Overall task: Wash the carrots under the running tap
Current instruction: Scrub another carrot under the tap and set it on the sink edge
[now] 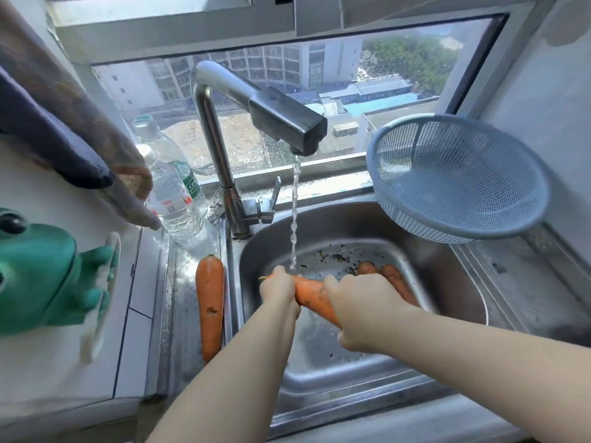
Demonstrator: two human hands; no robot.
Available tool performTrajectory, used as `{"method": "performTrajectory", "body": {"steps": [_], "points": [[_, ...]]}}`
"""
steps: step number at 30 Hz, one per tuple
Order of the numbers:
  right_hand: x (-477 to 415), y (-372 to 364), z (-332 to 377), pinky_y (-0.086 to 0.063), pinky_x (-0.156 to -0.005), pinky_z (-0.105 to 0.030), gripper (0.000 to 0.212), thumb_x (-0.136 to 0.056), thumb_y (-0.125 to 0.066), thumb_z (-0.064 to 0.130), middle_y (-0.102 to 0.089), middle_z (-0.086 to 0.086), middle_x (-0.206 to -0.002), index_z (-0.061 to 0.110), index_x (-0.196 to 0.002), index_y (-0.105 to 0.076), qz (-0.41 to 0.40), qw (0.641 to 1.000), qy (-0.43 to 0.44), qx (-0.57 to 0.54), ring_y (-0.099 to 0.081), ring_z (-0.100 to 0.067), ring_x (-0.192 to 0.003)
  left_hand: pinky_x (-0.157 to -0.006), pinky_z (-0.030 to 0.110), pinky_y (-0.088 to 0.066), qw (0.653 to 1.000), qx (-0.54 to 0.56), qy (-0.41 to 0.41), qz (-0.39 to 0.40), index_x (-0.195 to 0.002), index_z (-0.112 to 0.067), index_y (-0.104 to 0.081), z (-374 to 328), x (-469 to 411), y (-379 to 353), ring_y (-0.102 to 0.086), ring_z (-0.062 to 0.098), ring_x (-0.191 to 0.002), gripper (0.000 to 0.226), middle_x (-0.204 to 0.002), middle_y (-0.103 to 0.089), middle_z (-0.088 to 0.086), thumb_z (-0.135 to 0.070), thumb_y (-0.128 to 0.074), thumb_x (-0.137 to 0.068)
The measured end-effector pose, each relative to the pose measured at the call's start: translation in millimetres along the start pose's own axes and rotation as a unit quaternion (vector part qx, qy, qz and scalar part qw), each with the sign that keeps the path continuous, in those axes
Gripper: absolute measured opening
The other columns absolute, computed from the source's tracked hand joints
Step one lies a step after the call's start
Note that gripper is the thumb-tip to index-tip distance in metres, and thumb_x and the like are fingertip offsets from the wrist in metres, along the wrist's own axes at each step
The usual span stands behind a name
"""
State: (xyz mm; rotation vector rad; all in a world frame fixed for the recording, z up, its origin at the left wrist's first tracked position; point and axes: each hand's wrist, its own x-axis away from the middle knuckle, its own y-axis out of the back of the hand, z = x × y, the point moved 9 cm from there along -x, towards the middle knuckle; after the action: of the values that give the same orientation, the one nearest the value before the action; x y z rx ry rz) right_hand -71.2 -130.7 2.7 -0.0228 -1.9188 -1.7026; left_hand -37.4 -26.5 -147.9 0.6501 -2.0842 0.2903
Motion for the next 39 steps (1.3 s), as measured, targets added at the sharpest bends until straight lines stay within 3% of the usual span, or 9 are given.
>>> {"method": "performTrajectory", "body": {"steps": [4, 7, 14, 17, 21, 24, 28, 33, 39], "points": [[-2.3, 4.6, -8.2, -0.038, -0.061, -0.03, 0.036, -0.08, -0.063, 0.028, -0.041, 0.002, -0.081, 0.016, -0.105, -0.04, -0.004, 1.0, -0.016, -0.017, -0.047, -0.021, -0.073, -0.076, 0.033, -0.049, 0.991, 0.111, 0.068, 0.016, -0.086, -0.007, -0.061, 0.1, -3.7, 2.5, -0.057, 0.023, -0.067, 0.029, -0.075, -0.063, 0.01, -0.022, -0.038, -0.096], [-4.1, -4.7, -26.5, -0.045, -0.056, -0.028, 0.036, -0.074, -0.065, 0.033, -0.053, 0.002, -0.077, 0.015, -0.097, -0.044, 0.062, 0.991, -0.044, -0.111, -0.054, -0.017, -0.066, -0.071, 0.034, -0.051, 0.966, 0.225, 0.075, 0.105, -0.108, -0.01, -0.059, -3.2, 2.4, -10.9, -0.061, 0.018, -0.076, 0.024, -0.084, -0.061, 0.008, -0.023, -0.039, -0.101], [-0.4, -39.6, -46.0, -0.045, -0.046, -0.019, 0.039, -0.077, -0.072, 0.028, -0.068, -0.007, -0.069, 0.006, -0.107, -0.06, 0.211, 0.825, -0.141, -0.505, -0.063, -0.017, -0.049, -0.065, 0.028, -0.055, 0.94, 0.273, 0.09, 0.186, -0.087, -0.006, -0.055, 9.2, 18.7, -33.7, -0.058, 0.013, -0.068, 0.034, -0.076, -0.059, 0.005, -0.039, -0.052, -0.097], [-2.8, -41.1, -50.0, -0.046, -0.046, -0.019, 0.042, -0.074, -0.073, 0.034, -0.068, -0.006, -0.074, 0.009, -0.106, -0.06, 0.203, 0.861, -0.14, -0.444, -0.063, -0.016, -0.052, -0.051, 0.026, -0.057, 0.95, 0.234, 0.095, 0.185, -0.091, -0.006, -0.055, 13.6, 20.2, -37.0, -0.057, 0.014, -0.066, 0.019, -0.077, -0.058, 0.006, -0.024, -0.058, -0.095], [-7.7, -39.9, -50.9, -0.051, -0.056, -0.027, 0.044, -0.065, -0.068, 0.041, -0.073, -0.007, -0.084, 0.012, -0.098, -0.065, 0.173, 0.931, -0.12, -0.297, -0.067, -0.019, -0.062, -0.062, 0.036, -0.052, 0.968, 0.136, 0.055, 0.203, -0.102, -0.006, -0.05, 13.8, 24.5, -40.6, -0.056, 0.019, -0.068, 0.008, -0.08, -0.056, 0.012, -0.012, -0.054, -0.097], [-7.7, -32.6, -47.8, -0.047, -0.051, -0.024, 0.041, -0.069, -0.068, 0.038, -0.064, -0.001, -0.086, 0.015, -0.101, -0.057, 0.125, 0.963, -0.099, -0.215, -0.062, -0.014, -0.066, -0.067, 0.038, -0.053, 0.967, 0.083, 0.015, 0.241, -0.125, -0.003, -0.044, 6.1, 24.2, -40.4, -0.059, 0.022, -0.078, 0.029, -0.093, -0.057, 0.016, -0.009, -0.051, -0.098], [-7.1, -28.5, -42.5, -0.048, -0.049, -0.026, 0.039, -0.072, -0.069, 0.037, -0.051, 0.003, -0.082, 0.018, -0.097, -0.046, 0.097, 0.968, -0.083, -0.217, -0.054, -0.011, -0.061, -0.063, 0.034, -0.06, 0.946, 0.066, 0.006, 0.318, -0.105, -0.003, -0.051, -6.3, 24.8, -31.2, -0.061, 0.022, -0.081, 0.012, -0.092, -0.058, 0.015, -0.012, -0.048, -0.098], [-10.3, -28.5, -48.9, -0.055, -0.063, -0.032, 0.04, -0.068, -0.069, 0.04, -0.056, 0.002, -0.087, 0.02, -0.095, -0.046, 0.091, 0.968, -0.081, -0.22, -0.059, -0.014, -0.073, -0.08, 0.04, -0.059, 0.931, 0.07, 0.015, 0.358, -0.113, -0.004, -0.057, -11.6, 28.3, -19.0, -0.064, 0.027, -0.098, 0.02, -0.105, -0.065, 0.02, -0.009, -0.042, -0.101], [-5.1, -22.0, -43.4, -0.057, -0.071, -0.035, 0.039, -0.07, -0.066, 0.037, -0.052, 0.003, -0.084, 0.02, -0.095, -0.042, 0.082, 0.981, -0.073, -0.159, -0.059, -0.018, -0.073, -0.072, 0.039, -0.057, 0.953, 0.046, 0.008, 0.299, -0.11, -0.003, -0.056, -9.1, 28.8, -20.6, -0.064, 0.026, -0.089, 0.016, -0.099, -0.063, 0.018, -0.012, -0.052, -0.097]]}}
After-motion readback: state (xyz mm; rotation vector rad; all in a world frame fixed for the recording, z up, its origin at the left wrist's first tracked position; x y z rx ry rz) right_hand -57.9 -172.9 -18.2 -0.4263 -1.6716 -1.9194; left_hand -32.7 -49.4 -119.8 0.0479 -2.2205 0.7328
